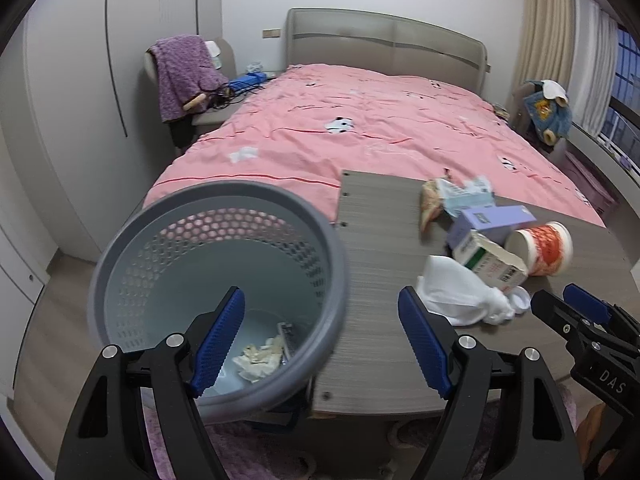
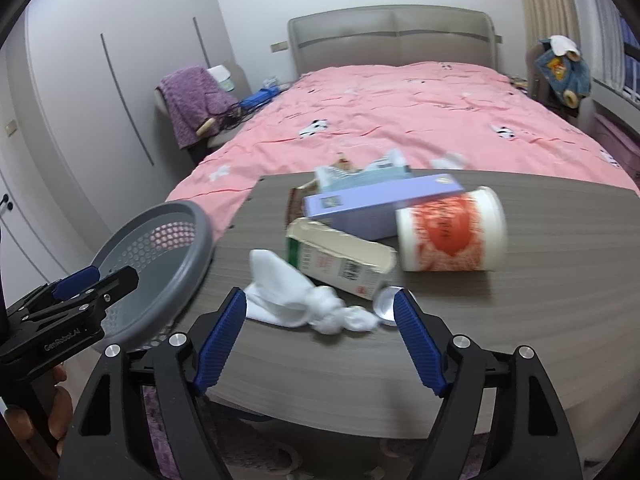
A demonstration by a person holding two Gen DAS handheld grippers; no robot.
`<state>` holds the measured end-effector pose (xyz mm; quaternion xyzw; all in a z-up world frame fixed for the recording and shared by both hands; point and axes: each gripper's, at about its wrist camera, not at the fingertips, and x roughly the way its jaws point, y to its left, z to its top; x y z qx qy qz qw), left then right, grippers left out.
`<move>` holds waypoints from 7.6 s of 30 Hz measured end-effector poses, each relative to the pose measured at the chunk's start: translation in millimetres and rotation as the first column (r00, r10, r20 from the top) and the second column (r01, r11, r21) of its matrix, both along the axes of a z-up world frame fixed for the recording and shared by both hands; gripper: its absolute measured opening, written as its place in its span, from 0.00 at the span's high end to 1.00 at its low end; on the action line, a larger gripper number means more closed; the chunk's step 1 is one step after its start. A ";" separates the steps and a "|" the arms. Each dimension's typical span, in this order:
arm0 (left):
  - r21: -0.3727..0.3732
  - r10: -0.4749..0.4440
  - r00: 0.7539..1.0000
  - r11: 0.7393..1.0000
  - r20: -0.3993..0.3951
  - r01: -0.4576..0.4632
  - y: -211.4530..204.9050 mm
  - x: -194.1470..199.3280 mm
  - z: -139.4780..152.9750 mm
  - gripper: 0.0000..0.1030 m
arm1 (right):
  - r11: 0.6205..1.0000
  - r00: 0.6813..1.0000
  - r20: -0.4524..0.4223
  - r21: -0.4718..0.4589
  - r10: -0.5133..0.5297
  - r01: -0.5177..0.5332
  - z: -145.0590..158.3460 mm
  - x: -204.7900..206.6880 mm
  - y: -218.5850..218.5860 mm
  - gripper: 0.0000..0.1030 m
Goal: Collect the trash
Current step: 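Move both grippers back over the table toward the remaining trash, then grasp the white bottle cap with the right gripper, then grasp the white cloth with the left gripper while the right gripper holds the cap, then carry the white cloth in the left gripper over the basket while the right gripper brings the white cap, then open the left gripper to drop the cloth while the right gripper drops the cap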
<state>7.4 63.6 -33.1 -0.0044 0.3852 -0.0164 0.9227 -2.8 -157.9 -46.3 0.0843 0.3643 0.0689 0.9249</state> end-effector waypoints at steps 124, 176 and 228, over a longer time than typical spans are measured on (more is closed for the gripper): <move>-0.033 -0.247 0.953 0.969 -0.175 0.245 -139.0 50.9 -71.3 0.63 | 0.984 0.980 -0.082 -0.027 -0.180 0.178 -44.1 -12.8 -90.0 0.71; -0.030 -0.031 0.998 0.999 0.046 0.032 27.2 -16.6 13.1 0.67 | 0.995 0.997 0.014 -0.064 0.080 -0.079 17.9 -13.2 50.1 0.71; -0.065 0.147 0.989 0.987 -0.032 -0.149 150.0 38.9 -21.1 0.57 | 0.915 0.915 -0.056 -0.039 0.400 -0.402 -6.2 85.8 206.0 0.67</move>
